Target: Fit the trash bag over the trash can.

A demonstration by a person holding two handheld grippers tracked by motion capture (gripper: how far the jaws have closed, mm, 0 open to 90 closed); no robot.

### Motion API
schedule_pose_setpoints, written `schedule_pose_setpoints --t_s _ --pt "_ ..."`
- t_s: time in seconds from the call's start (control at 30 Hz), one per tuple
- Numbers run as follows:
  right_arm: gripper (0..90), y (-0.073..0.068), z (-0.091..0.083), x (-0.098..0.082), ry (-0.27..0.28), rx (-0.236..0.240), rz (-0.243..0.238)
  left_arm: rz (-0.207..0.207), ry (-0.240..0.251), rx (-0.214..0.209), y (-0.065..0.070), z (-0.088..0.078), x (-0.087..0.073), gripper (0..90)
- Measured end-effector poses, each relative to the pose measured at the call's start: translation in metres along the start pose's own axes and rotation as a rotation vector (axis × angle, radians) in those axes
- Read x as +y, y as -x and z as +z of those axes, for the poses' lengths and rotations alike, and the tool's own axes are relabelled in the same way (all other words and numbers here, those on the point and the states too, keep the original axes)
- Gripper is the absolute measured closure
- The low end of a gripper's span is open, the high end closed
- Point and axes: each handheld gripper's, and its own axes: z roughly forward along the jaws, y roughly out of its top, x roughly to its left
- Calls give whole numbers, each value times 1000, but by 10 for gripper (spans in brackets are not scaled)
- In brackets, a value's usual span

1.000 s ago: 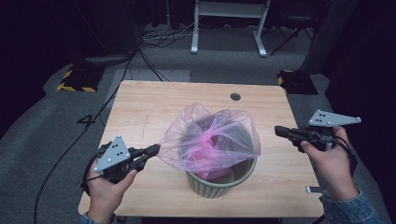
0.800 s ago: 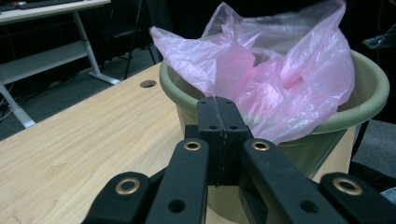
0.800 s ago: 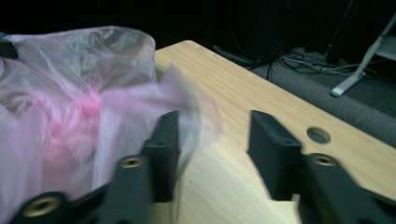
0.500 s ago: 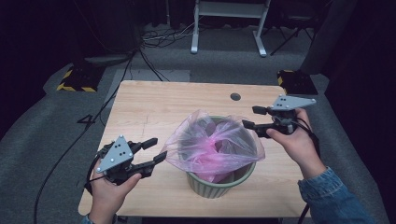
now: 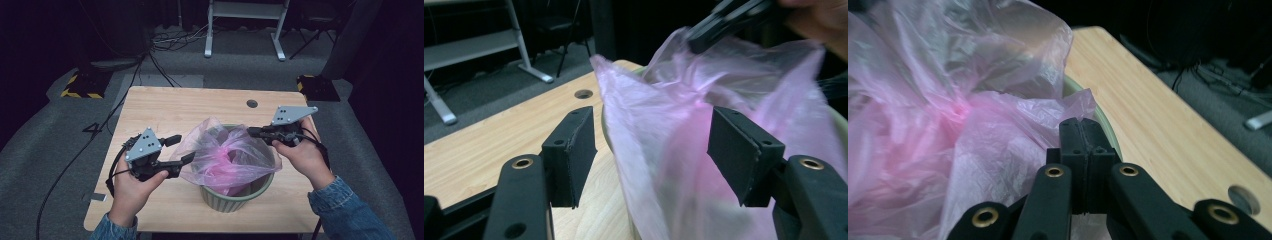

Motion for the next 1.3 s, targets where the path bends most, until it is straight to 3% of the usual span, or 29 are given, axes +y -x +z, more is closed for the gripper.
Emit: schedule_pose_setpoints --t_s 0.1,0.13,0.27,0.33,0.53,0.63,0.77,0.83,0.87,0.93,1.07,1.2,1.3 --pt "900 -8 -8 5 38 8 -18 -18 -20 -6 -2 9 -1 358" --pt "900 -10 -9 6 47 12 -22 -18 -33 -22 -2 11 -2 403" --pt "900 -12 -13 4 53 -4 -23 2 -41 -57 -1 13 -4 834" --pt "900 -9 -16 -1 43 -20 -3 11 -28 -31 -2 9 -5 895" --pt "900 9 -39 -22 25 -73 101 -5 28 20 -9 -9 -6 900" --pt "900 17 -61 -27 25 -136 130 -3 38 44 -11 -15 -6 900" --pt "900 26 -87 -34 53 -170 168 -11 53 28 -12 -19 -7 900" --pt "900 29 -92 -35 70 -136 186 15 64 -20 -4 -15 -5 900" --pt "865 29 -92 -34 86 -129 189 26 61 -31 0 -13 -3 900" --pt "634 28 -87 -30 118 -130 192 51 55 -50 8 -8 -1 900" --pt "407 26 -68 -19 115 -111 171 90 61 -89 17 -3 1 900" --pt "313 28 -46 -14 88 -68 163 127 78 -117 23 -6 3 900" --pt "281 29 -30 -12 72 -26 174 134 79 -126 25 -7 3 900"
